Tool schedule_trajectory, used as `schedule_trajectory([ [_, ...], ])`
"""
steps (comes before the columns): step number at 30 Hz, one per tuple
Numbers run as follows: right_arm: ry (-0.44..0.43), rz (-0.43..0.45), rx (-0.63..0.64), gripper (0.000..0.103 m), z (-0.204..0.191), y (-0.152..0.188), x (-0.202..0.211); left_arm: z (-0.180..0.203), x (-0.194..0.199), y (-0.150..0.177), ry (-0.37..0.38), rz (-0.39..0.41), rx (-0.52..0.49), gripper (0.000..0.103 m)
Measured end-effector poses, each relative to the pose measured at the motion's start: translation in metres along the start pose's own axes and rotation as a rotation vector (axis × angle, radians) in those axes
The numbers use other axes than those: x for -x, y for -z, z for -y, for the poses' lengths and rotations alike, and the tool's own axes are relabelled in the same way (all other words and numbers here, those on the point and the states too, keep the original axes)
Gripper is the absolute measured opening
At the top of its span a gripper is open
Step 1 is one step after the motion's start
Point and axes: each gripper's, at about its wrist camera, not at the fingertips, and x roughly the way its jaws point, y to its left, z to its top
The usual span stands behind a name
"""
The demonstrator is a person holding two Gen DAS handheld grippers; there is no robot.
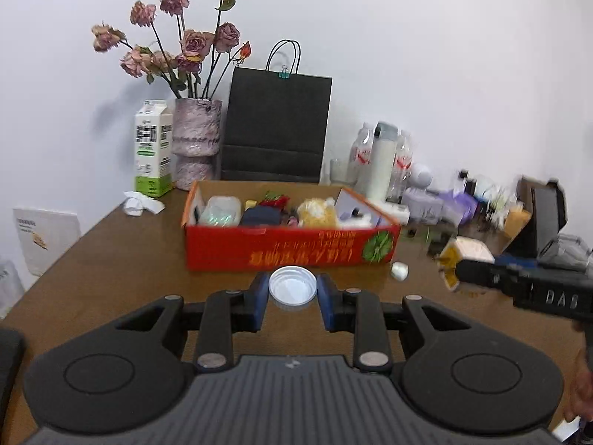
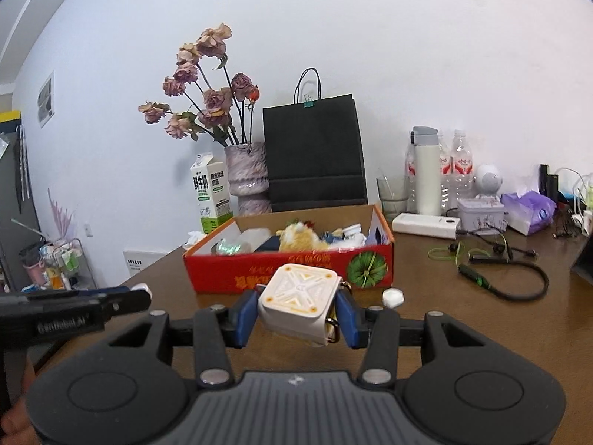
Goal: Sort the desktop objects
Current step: 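Carry cube into the box with right tool while left tool drops cap in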
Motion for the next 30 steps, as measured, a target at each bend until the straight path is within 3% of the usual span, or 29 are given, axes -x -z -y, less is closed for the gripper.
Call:
schedule_trajectory([
  [3, -0.013, 0.003, 0.004, 0.045, 0.016, -0.033, -0.025, -0.019, -0.038, -0.038, 0.067, -0.033, 0.054, 0.029],
  [7, -0.010, -0.015, -0.004, 0.045, 0.041, -0.093, -0.092, -0.032, -0.120, -0.086, 0.135, -0.117, 0.089, 0.029],
  [10, -0.014, -0.115, -0.028, 0.045, 0.058, -0.127, -0.170, -0.038, -0.187, -0.109, 0.089, -0.199, 0.101, 0.029],
  [12, -0.006, -0.213, -0.013, 0.045, 0.065, -0.138, -0.223, -0.041, -0.222, -0.112, 0.101, -0.258, 0.119, 0.029],
  [17, 0.044, -0.465, -0.031, 0.045, 0.070, -0.128, -0.315, -0.042, -0.292, -0.091, 0.077, -0.391, 0.094, 0.029],
  [19, 0.075, -0.533, 0.010, 0.045, 0.066, -0.114, -0.335, -0.044, -0.306, -0.078, 0.106, -0.419, 0.068, 0.030],
  [21, 0.106, -0.580, 0.020, 0.045, 0.065, -0.100, -0.344, -0.049, -0.309, -0.071, 0.117, -0.388, 0.060, 0.031],
  [24, 0.136, -0.567, 0.030, 0.045, 0.062, -0.094, -0.339, -0.061, -0.311, -0.073, 0.156, -0.385, 0.071, 0.031],
  [27, 0.158, -0.580, 0.058, 0.044, 0.055, -0.090, -0.336, -0.067, -0.317, -0.077, 0.149, -0.381, 0.067, 0.031],
  [29, 0.160, -0.591, 0.043, 0.045, 0.057, -0.092, -0.337, -0.067, -0.319, -0.079, 0.162, -0.391, 0.075, 0.039],
  [30, 0.166, -0.593, 0.028, 0.052, 0.059, -0.095, -0.338, -0.066, -0.317, -0.082, 0.163, -0.392, 0.077, 0.060],
])
